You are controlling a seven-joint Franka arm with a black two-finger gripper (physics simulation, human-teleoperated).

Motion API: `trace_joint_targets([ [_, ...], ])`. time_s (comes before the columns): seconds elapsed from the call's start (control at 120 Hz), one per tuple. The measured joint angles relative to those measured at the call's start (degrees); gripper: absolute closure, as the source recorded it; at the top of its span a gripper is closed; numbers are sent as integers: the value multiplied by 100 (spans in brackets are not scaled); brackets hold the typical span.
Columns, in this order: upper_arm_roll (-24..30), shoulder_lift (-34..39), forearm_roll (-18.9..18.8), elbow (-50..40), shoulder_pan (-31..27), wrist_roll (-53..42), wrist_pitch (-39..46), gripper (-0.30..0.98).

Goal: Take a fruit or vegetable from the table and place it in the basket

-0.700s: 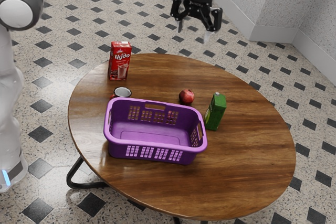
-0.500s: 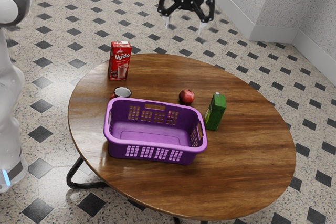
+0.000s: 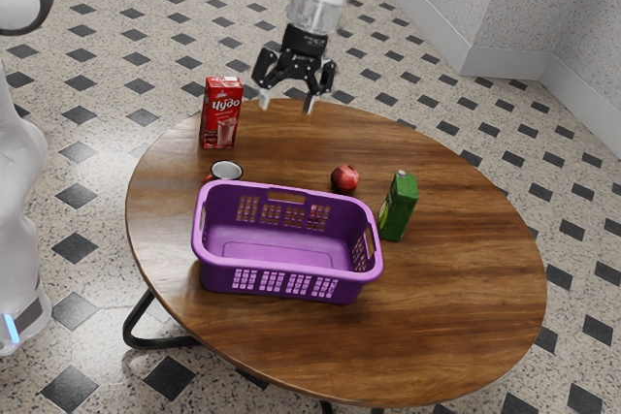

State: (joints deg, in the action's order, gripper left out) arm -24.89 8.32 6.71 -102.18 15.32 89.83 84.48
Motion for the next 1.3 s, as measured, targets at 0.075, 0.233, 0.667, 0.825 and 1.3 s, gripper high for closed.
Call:
trace_joint_targets([
  [0.075, -225, -381, 76, 406, -280, -38, 108, 0],
  [0.233, 48, -815, 225, 762, -967, -206, 337, 0],
  [0.667, 1090, -1543, 151, 727, -497, -1741, 1691, 0],
  [0.825, 1058, -1484, 246, 651, -967, -2216, 1927, 0],
  [1.3, 853, -1592, 311, -42, -921, -3024, 2802, 1],
])
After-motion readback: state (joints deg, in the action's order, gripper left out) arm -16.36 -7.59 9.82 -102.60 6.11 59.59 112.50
